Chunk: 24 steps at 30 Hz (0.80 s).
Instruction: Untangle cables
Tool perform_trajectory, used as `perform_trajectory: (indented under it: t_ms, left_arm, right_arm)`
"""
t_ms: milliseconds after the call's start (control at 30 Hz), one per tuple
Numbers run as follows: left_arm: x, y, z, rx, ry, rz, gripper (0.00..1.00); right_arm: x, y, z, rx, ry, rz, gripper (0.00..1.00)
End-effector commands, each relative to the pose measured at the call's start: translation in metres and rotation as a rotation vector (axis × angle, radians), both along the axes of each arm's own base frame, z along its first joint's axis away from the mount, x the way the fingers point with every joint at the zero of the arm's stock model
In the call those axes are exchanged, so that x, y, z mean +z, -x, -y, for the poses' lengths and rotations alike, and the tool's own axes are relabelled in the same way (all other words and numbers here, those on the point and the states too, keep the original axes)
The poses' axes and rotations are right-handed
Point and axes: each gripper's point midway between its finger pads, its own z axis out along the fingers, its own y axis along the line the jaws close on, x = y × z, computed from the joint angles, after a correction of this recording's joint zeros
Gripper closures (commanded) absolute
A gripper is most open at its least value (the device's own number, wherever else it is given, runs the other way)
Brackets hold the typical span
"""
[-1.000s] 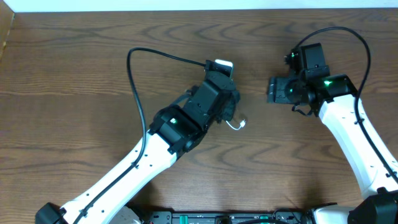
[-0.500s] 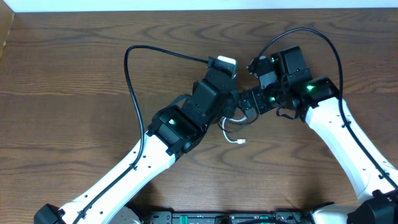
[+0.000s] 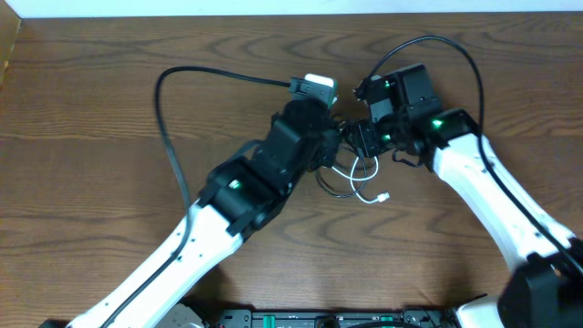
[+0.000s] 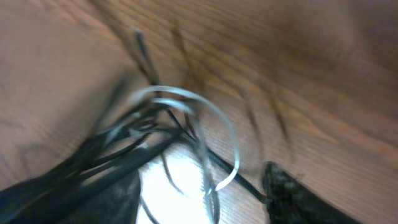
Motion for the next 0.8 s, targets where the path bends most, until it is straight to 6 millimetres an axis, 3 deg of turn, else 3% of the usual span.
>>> perform_trajectory:
  t_ms: [0,67,100,133,167,267,333,400,433,567,767]
  left_arm:
    - [0.048,0.012,-0.017,0.016,0.064,0.109,0.92]
    - [0.057,0.017,-0.022,0.016,0.078,0.125,0.92]
    - [0.061,0.02,-0.025,0.016,0.082,0.13,0.93]
    - [0.064,0.023,-0.027,0.017,0.088,0.136,0.92]
    - [0.068,0.025,-0.03,0.017,0.094,0.142,0.92]
    - [0.071,0.029,-0.033,0.017,0.096,0.146,0.93]
    - [0.069,0.029,-0.037,0.027,0.075,0.148,0.92]
    - [0.063,0.028,-0.05,0.083,0.028,0.141,0.92]
    - [0.055,0.028,-0.067,0.149,-0.037,0.127,0.93]
    - [0.039,0.034,-0.111,0.302,-0.21,0.104,0.92]
    - [0.035,0.044,-0.164,0.509,-0.403,0.113,0.92]
  right_arm:
    - [-0.039,-0.006,-0.002,-0.051,0.025,-0.093,0.34]
    - [-0.055,-0.007,-0.004,-0.066,0.027,-0.136,0.34]
    - [-0.061,-0.006,-0.005,-0.066,0.026,-0.151,0.4]
    - [-0.066,-0.005,-0.006,-0.062,0.021,-0.166,0.58]
    - [-0.071,-0.005,-0.007,-0.06,0.024,-0.178,0.97]
    - [-0.074,-0.005,-0.005,-0.066,0.034,-0.181,0.99]
    - [-0.074,-0.011,0.009,-0.141,0.089,-0.162,0.98]
    - [-0.075,-0.018,0.036,-0.281,0.172,-0.15,0.98]
    - [-0.074,-0.02,0.067,-0.434,0.256,-0.139,0.98]
    - [-0.062,-0.017,0.136,-0.732,0.345,-0.146,0.99]
    - [-0.037,-0.016,0.205,-0.997,0.256,-0.152,0.99]
